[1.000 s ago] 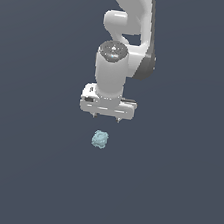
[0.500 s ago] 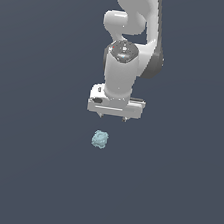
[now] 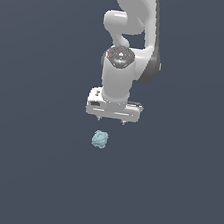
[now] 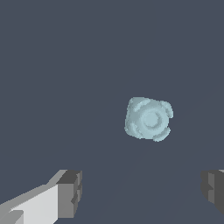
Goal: Pick up the object and move it to a goal position.
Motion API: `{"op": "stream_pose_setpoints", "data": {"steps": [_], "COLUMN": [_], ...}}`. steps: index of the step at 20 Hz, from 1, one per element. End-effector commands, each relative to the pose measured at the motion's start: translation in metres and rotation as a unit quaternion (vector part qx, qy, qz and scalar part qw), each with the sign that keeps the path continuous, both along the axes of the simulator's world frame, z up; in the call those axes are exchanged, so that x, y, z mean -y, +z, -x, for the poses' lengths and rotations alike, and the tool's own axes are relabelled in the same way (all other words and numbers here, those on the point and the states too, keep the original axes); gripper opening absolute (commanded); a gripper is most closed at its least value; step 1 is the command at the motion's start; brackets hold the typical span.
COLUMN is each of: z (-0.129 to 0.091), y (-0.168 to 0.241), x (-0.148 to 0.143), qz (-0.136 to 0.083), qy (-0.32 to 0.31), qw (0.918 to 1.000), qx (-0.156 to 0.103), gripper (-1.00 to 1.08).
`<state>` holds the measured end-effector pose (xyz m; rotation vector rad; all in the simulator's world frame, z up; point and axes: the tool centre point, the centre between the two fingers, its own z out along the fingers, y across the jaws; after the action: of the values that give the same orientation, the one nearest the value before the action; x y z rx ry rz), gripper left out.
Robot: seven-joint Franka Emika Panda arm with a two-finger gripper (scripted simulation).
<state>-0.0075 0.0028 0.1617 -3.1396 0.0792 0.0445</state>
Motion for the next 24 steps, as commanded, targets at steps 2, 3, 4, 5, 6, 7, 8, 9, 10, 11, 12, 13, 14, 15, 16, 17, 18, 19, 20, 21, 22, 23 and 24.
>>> {"op": "stream_pose_setpoints", "data": {"steps": [2, 3, 4, 5, 6, 7, 8, 9, 10, 11, 12, 13, 14, 15, 16, 17, 18, 19, 20, 21, 22, 23, 24], "z": [-0.007, -0.010, -0.012, -0.015, -0.017, -0.020, -0.022, -0.023, -0.025, -0.026, -0.027, -0.028, -0.029, -0.029, -0.030, -0.030, -0.030, -0.029, -0.029, -0.029, -0.029, -0.029, -0.029], "y": [-0.014, -0.020, -0.025, -0.031, -0.037, -0.043, -0.048, -0.052, -0.057, -0.060, -0.063, -0.066, -0.068, -0.070, -0.071, -0.072, -0.072, -0.071, -0.072, -0.073, -0.075, -0.078, -0.081], "x": [0.008, 0.011, 0.014, 0.017, 0.021, 0.024, 0.026, 0.029, 0.031, 0.034, 0.035, 0.037, 0.038, 0.039, 0.040, 0.040, 0.040, 0.040, 0.040, 0.040, 0.040, 0.040, 0.040], "qz": [0.000, -0.001, -0.001, -0.001, 0.000, 0.000, 0.000, 0.000, 0.001, 0.001, 0.001, 0.001, 0.002, 0.002, 0.002, 0.002, 0.002, 0.002, 0.002, 0.002, 0.002, 0.002, 0.002], "qy": [-0.018, -0.024, -0.032, -0.039, -0.046, -0.053, -0.059, -0.064, -0.069, -0.073, -0.077, -0.080, -0.083, -0.085, -0.086, -0.087, -0.087, -0.086, -0.086, -0.086, -0.086, -0.086, -0.086], "qw": [0.9998, 0.9997, 0.9995, 0.9992, 0.9989, 0.9986, 0.9982, 0.9979, 0.9975, 0.9972, 0.9969, 0.9967, 0.9965, 0.9963, 0.9962, 0.9961, 0.9961, 0.9962, 0.9962, 0.9962, 0.9962, 0.9962, 0.9962], "qx": [0.002, 0.003, 0.005, 0.006, 0.007, 0.008, 0.009, 0.010, 0.011, 0.012, 0.012, 0.013, 0.013, 0.014, 0.014, 0.014, 0.014, 0.013, 0.013, 0.013, 0.013, 0.013, 0.013], "gripper": [1.00, 1.00, 1.00, 1.00, 1.00, 1.00, 1.00, 1.00, 1.00, 1.00, 1.00, 1.00, 1.00, 1.00, 1.00, 1.00, 1.00, 1.00, 1.00, 1.00, 1.00, 1.00, 1.00]}}
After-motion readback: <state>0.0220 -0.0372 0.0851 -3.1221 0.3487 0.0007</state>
